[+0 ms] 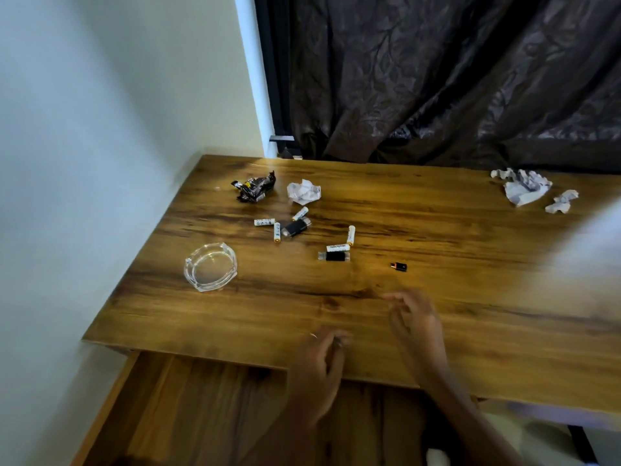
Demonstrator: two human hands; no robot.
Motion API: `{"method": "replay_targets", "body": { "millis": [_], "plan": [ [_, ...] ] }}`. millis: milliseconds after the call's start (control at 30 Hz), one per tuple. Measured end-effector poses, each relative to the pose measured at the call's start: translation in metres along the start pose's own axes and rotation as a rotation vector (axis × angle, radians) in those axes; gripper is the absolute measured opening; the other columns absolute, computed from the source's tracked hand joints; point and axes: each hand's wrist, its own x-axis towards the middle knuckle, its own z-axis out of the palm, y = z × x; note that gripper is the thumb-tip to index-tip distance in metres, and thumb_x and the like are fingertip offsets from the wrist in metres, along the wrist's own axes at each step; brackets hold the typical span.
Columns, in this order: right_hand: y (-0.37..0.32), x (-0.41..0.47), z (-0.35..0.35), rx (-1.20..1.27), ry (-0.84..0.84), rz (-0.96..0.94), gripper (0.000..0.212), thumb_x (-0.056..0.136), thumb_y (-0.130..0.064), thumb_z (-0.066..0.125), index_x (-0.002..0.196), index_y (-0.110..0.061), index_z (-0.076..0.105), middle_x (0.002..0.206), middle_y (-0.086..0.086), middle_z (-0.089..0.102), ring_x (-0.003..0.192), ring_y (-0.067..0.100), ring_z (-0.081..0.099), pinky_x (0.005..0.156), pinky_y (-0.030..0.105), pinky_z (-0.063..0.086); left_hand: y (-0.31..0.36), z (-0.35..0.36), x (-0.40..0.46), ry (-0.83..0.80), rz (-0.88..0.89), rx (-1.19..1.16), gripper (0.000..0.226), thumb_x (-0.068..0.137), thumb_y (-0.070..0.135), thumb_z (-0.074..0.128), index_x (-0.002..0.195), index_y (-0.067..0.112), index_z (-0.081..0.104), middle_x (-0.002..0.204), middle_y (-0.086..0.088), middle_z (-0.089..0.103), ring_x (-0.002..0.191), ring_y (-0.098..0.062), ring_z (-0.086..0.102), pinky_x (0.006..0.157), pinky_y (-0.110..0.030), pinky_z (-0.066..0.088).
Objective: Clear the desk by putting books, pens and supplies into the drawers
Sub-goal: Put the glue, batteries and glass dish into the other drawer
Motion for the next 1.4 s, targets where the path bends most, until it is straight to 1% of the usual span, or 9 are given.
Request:
{"method": "replay_targets", "body": {
  "millis": [133,300,533,800,900,1000,1167,1300,1400],
  "plan": [
    [-0.009,0.078,0.025,-0.055,-0.028,-0.011,0.020,0.092,-0.010,0.051,0.107,-0.011,0.064,0.109,0.006,0.059,0.104,0.019,0.053,0.086,0.035,0.045,-0.014,-0.013,0.049,0.132,0.023,0.177,0.034,0.087,0.031,0.040,0.114,0.026,0.062,0.104,0.012,0.061,0.092,0.001,0.050,0.076,-0.013,0.039],
    [0.001,0.150,0.053,-0.133,-0.077,0.066,0.023,0.092,-0.010,0.049,0.109,-0.006,0.064,0.111,0.010,0.063,0.101,0.021,0.057,0.082,0.029,0.044,-0.033,-0.017,0.087,0.093,0.012,0.265,0.042,0.088,0.035,0.037,0.125,0.025,0.053,0.121,0.008,0.055,0.108,-0.009,0.049,0.088,-0.028,0.044],
    [0.011,0.190,0.085,-0.273,-0.183,0.145,0.034,0.088,-0.026,0.061,0.116,-0.006,0.059,0.118,0.014,0.057,0.103,0.026,0.057,0.076,0.029,0.043,-0.052,-0.026,0.096,0.120,-0.033,0.299,0.043,0.089,0.035,0.036,0.128,0.024,0.052,0.129,0.007,0.052,0.118,-0.010,0.045,0.096,-0.030,0.040],
    [0.001,0.200,0.090,-0.190,-0.160,0.168,0.032,0.083,-0.004,0.063,0.115,-0.006,0.062,0.114,0.011,0.066,0.101,0.020,0.062,0.079,0.028,0.050,-0.056,-0.029,0.093,0.132,-0.053,0.267,0.043,0.089,0.037,0.036,0.126,0.024,0.053,0.125,0.009,0.055,0.115,-0.007,0.045,0.095,-0.030,0.041],
    [-0.024,0.192,0.078,0.045,-0.118,0.205,0.030,0.083,-0.007,0.065,0.113,-0.008,0.062,0.106,0.008,0.067,0.092,0.016,0.062,0.072,0.021,0.050,-0.045,-0.030,0.094,0.145,-0.155,0.004,0.040,0.090,0.035,0.040,0.127,0.025,0.053,0.124,0.011,0.057,0.115,-0.002,0.049,0.096,-0.026,0.043],
    [-0.056,0.165,0.070,0.294,-0.289,0.171,0.026,0.081,-0.012,0.069,0.107,-0.015,0.064,0.094,0.000,0.067,0.080,0.013,0.065,0.066,0.021,0.055,-0.024,-0.034,0.103,0.130,-0.345,-0.480,0.035,0.095,0.032,0.045,0.127,0.020,0.053,0.124,0.005,0.060,0.113,-0.005,0.057,0.096,-0.023,0.046],
    [-0.080,0.122,0.079,0.260,-0.475,0.011,0.016,0.081,-0.014,0.069,0.097,-0.016,0.070,0.084,-0.003,0.070,0.066,-0.007,0.061,0.055,0.008,0.047,0.004,-0.047,0.126,0.095,-0.828,-1.300,0.025,0.098,0.026,0.046,0.110,0.009,0.059,0.110,-0.008,0.066,0.100,-0.020,0.065,0.085,-0.033,0.056],
    [-0.078,0.123,0.072,0.182,-0.541,-0.029,0.018,0.087,-0.015,0.061,0.103,-0.015,0.070,0.087,-0.010,0.069,0.070,-0.007,0.061,0.060,0.008,0.045,0.005,-0.057,0.122,0.080,-0.877,-1.418,0.021,0.097,0.015,0.049,0.105,-0.001,0.060,0.098,-0.014,0.070,0.084,-0.020,0.071,0.078,-0.034,0.058],
    [-0.061,0.143,0.069,-0.054,-0.437,-0.076,0.025,0.091,-0.007,0.053,0.110,-0.014,0.067,0.107,-0.003,0.067,0.092,0.006,0.061,0.071,0.011,0.041,0.001,-0.065,0.116,0.074,-0.872,-1.374,0.017,0.096,0.007,0.047,0.101,0.001,0.061,0.092,-0.011,0.072,0.082,-0.020,0.071,0.076,-0.031,0.059]
  ]
}}
